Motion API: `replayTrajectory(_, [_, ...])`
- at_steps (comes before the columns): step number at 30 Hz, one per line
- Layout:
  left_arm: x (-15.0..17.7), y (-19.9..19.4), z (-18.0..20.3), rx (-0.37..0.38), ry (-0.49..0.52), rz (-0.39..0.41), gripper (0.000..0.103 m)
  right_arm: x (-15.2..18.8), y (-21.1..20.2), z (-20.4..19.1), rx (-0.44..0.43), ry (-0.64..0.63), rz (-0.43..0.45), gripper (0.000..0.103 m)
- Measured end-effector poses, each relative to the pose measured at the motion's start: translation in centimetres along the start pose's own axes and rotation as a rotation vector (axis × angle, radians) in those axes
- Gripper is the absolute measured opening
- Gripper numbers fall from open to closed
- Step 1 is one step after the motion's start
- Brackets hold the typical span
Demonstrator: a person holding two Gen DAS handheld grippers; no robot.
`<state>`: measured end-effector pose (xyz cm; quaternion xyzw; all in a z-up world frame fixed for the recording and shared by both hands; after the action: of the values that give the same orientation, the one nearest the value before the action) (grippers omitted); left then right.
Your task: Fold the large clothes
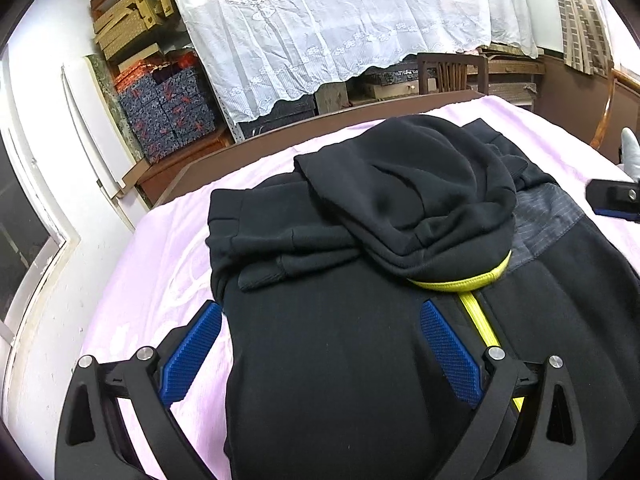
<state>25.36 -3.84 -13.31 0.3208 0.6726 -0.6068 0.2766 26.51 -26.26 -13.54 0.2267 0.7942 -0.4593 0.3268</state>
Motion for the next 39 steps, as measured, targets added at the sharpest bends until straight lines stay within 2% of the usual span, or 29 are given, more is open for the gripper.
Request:
replayTrajectory(8, [0.8, -3.4, -1.7, 0.029, -0.091, 0.035, 0.100, 2.7, -3.9, 1.1, -0.024, 0.078, 0.060, 0.077])
replayTrajectory(14, [2.1, -7.1, -3.8, 0.083, -0.156, 0.042, 0.100, 5.4, -7.5, 0.8, -0.060, 0.116, 0.109, 0.079])
replayTrajectory(18, [2.9, -8.3, -6.6, 0.050, -0.193, 0.022, 0.100, 6.9, -9.8, 1.1, -0.080, 0.144, 0.116, 0.082])
replayTrajectory(22, [3.5, -7.2, -8.3, 0.061, -0.209, -0.048, 0.100, 7.2, -10.7, 1.7, -0.064, 0.140, 0.096, 0.083])
replayTrajectory(26, [3.3, -4.8, -9.0, 0.090, -0.255, -0.133, 0.100, 6.5, -9.7, 2.5, -0.077, 0.160, 0.071, 0.083])
replayTrajectory(29, [3.0, -3.3, -8.2, 0.148, -0.263, -0.185, 0.100, 5.9, -8.0, 2.8, -0.089, 0.171, 0.037, 0.083])
replayTrajectory(34, [2.1, -1.0, -6.3, 0.207, -0.223, -0.225, 0.100, 5.2, -4.8, 2.5, -0.073, 0.121, -0.050, 0.083])
replayTrajectory(39, [1.6, 1.3, -5.5, 0.262, -0.233, -0.262, 0.100, 3.7, -2.7, 2.5, -0.071, 0.077, -0.091, 0.083])
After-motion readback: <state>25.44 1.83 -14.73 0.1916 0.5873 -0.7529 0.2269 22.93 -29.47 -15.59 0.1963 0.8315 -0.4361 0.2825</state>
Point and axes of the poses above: each gripper's, at about its wrist camera, not at the fingertips, and y roughly the way its jaws point, z to its right, x to its underside, the point moved 8 cm from there along y, roughly the way its jaws point, and after that the axes turned 12 degrees about -y, right-handed, at the moved point
